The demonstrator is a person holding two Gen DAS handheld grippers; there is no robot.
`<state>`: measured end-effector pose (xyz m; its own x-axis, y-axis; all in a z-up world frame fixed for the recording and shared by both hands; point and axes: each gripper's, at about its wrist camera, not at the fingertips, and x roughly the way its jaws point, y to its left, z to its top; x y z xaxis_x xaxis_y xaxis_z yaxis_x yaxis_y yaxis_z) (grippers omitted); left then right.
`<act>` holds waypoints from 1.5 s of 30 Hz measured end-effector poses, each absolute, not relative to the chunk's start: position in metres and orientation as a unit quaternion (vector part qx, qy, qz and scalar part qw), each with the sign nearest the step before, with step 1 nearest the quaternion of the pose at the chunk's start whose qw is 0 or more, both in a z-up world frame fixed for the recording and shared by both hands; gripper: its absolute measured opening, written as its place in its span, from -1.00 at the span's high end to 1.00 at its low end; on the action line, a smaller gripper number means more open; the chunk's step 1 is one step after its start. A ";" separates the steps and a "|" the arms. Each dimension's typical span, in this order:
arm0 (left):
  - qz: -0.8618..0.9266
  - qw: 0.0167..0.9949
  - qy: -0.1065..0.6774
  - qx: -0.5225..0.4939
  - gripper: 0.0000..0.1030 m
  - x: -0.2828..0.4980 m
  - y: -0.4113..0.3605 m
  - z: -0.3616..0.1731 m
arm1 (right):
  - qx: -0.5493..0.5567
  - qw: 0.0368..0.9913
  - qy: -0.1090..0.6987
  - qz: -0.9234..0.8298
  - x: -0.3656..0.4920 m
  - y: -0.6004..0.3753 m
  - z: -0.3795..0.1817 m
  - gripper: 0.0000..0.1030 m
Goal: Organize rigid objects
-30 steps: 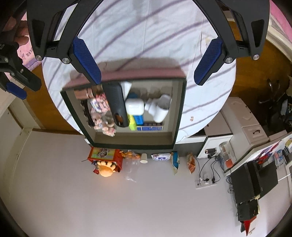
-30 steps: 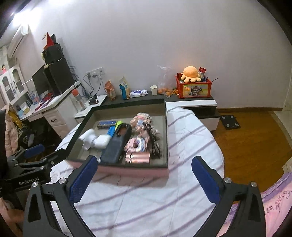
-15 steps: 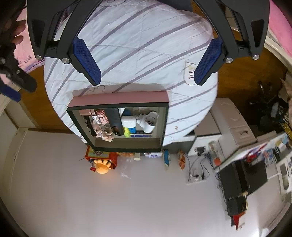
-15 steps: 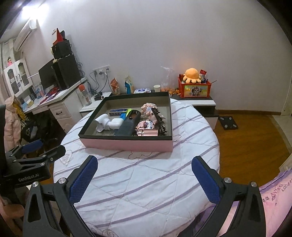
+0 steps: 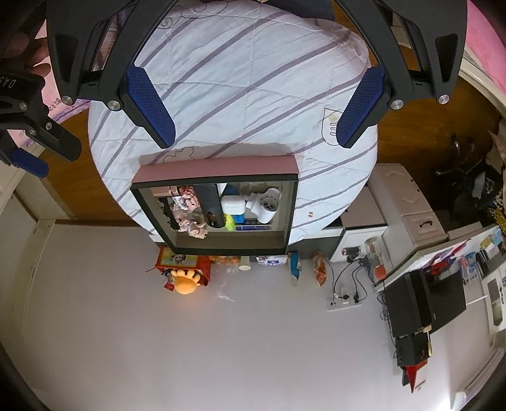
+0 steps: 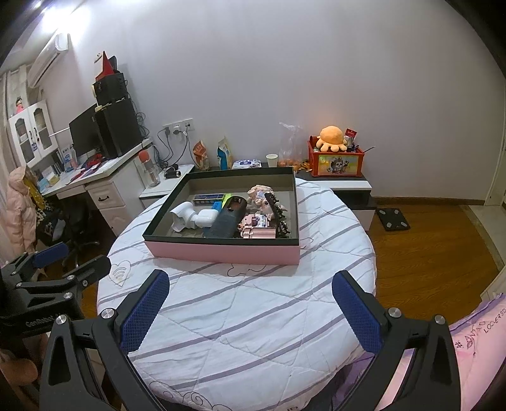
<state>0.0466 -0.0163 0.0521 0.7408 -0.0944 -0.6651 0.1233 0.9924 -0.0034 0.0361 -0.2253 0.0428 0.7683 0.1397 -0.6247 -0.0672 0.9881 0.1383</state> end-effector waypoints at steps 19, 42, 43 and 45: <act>-0.060 0.931 0.360 0.015 -0.99 0.058 -0.017 0.052 | 0.054 0.936 0.342 0.056 0.042 -0.225 0.041 -1.00; -0.079 0.922 0.378 0.006 -0.99 0.076 -0.014 0.046 | 0.051 0.933 0.352 0.054 0.056 -0.224 0.035 -1.00; -0.080 0.922 0.379 0.004 -0.99 0.076 -0.014 0.046 | 0.051 0.933 0.352 0.054 0.057 -0.224 0.034 -1.00; -0.080 0.922 0.379 0.003 -0.99 0.078 -0.013 0.046 | 0.051 0.933 0.353 0.053 0.057 -0.224 0.034 -1.00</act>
